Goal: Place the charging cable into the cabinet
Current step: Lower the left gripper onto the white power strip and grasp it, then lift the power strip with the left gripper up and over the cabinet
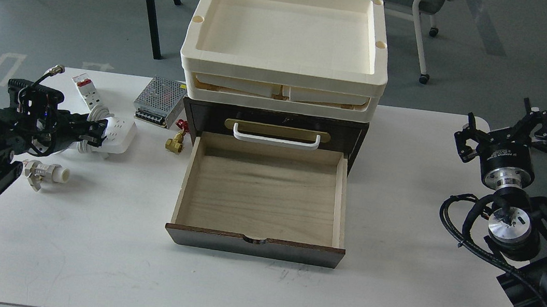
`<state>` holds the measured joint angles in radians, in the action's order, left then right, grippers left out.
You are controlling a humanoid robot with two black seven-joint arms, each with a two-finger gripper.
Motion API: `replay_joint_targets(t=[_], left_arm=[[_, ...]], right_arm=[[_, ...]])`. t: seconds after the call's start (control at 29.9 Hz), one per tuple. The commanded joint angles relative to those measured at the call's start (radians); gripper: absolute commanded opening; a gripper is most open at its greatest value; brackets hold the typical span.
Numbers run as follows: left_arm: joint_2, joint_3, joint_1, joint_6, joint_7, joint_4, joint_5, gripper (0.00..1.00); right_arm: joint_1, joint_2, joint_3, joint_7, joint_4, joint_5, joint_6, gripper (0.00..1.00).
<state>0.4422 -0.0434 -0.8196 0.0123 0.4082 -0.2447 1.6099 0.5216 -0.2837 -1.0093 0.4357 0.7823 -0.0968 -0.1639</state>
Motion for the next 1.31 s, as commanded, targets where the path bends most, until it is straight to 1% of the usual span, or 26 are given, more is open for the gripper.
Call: replay_joint_targets(t=[0.0,0.13,0.27,0.33,0.4,0.47,0.57,0.7,0.84,0.94,1.04,1.14,1.27], left_arm=[[0.000,-0.007,-0.004,0.002,0.004,0.028,-0.002,0.19],[0.000,-0.006,-0.006,0.002,0.029,0.034,-0.001,0.15],[0.000,-0.004,-0.006,0.002,0.030,0.034,-0.002,0.15],[0.000,-0.007,-0.007,0.002,0.034,0.034,-0.002,0.13],[0.000,-0.009,-0.010,0.002,0.052,0.034,-0.002,0.09],[0.000,-0.012,-0.029,0.000,0.078,0.034,-0.002,0.08],[0.003,-0.012,-0.069,0.000,0.080,0.033,-0.013,0.08],[0.029,-0.003,-0.095,-0.003,0.080,0.033,-0.102,0.08],[0.099,0.000,-0.147,-0.009,0.080,0.033,-0.123,0.08],[0.153,0.000,-0.208,-0.015,0.080,0.031,-0.122,0.08],[0.194,-0.003,-0.272,-0.057,0.080,0.025,-0.123,0.08],[0.234,-0.013,-0.363,-0.144,0.080,0.021,-0.131,0.08],[0.242,-0.010,-0.467,-0.209,0.080,0.019,-0.179,0.08]], right_arm=[[0.000,0.000,0.000,0.000,0.000,0.000,0.000,1.00],[0.000,0.000,0.000,0.000,0.000,0.000,0.000,1.00],[0.000,0.000,0.000,0.000,0.000,0.000,0.001,1.00],[0.000,0.000,0.000,0.000,0.000,0.000,0.001,1.00],[0.000,0.000,0.000,0.000,0.000,0.000,0.001,1.00],[0.001,0.000,0.000,0.000,0.000,0.000,0.001,1.00],[0.000,0.000,0.000,-0.002,0.000,0.000,0.001,1.00],[0.001,0.000,0.000,0.000,0.000,0.000,0.001,1.00],[0.000,0.000,0.000,0.000,0.000,0.000,0.003,1.00],[0.000,0.000,0.000,0.000,0.000,0.000,0.003,1.00],[0.000,0.000,0.000,0.000,0.000,0.000,0.003,1.00],[0.000,0.000,0.001,0.000,0.000,0.000,0.003,1.00],[0.000,0.000,0.000,0.000,-0.001,0.002,0.003,1.00]])
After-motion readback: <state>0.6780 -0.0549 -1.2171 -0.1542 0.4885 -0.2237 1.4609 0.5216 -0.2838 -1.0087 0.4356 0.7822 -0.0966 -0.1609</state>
